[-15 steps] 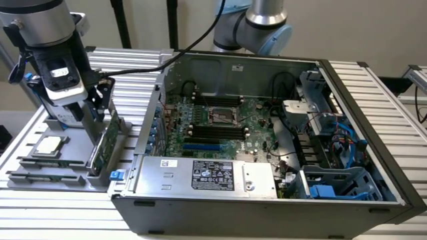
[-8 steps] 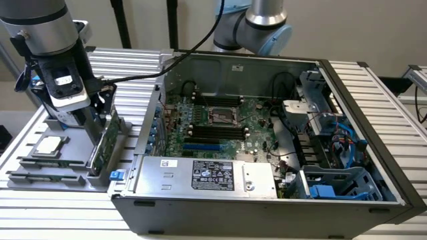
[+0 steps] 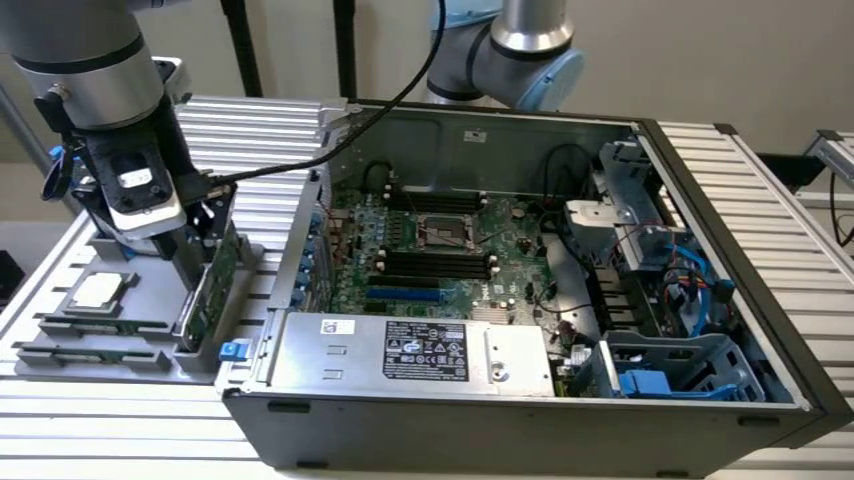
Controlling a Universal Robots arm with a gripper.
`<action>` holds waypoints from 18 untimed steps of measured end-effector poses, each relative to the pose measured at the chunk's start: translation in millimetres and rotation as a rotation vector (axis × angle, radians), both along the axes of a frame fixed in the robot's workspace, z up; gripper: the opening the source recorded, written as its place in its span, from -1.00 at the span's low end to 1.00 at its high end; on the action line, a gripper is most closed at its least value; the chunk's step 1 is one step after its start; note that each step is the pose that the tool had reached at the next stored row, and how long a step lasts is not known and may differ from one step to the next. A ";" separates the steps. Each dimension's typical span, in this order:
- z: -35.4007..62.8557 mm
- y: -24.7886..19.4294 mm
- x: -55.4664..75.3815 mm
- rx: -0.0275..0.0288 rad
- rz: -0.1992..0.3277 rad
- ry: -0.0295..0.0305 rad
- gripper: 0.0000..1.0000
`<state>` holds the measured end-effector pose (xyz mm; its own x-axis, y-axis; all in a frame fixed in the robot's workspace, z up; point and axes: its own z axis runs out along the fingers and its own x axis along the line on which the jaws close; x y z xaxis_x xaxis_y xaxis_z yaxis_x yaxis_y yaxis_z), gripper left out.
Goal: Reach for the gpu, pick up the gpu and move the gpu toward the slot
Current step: 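Pick up the gpu and move the gpu toward the slot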
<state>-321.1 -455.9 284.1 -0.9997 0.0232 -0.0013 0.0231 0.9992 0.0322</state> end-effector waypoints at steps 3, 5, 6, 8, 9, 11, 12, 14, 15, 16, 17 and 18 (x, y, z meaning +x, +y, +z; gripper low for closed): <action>-5.5 0.0 0.3 0.0001 -0.002 -0.0001 -0.04; -9.2 0.0 0.8 0.0000 -0.003 0.0000 -0.04; -11.0 0.0 1.2 0.0000 -0.004 0.0000 -0.04; -14.5 0.0 2.0 0.0001 -0.005 -0.0001 -0.04; -16.3 0.0 2.3 0.0001 -0.006 -0.0002 -0.04; -20.1 0.0 2.9 0.0000 -0.007 -0.0001 -0.04; -21.9 0.0 3.1 0.0000 -0.008 0.0000 -0.04; -25.6 0.0 3.3 0.0001 -0.009 -0.0001 -0.04; -27.4 0.0 3.4 0.0001 -0.009 -0.0001 -0.04; -29.2 0.0 3.4 0.0001 -0.010 -0.0002 -0.04; -31.0 0.0 3.4 0.0000 -0.010 -0.0001 -0.04; -32.8 0.0 3.4 -0.0002 -0.010 -0.0001 -0.04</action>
<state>-317.7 -455.9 251.3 -0.9994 0.0333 -0.0014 0.0332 0.9989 0.0319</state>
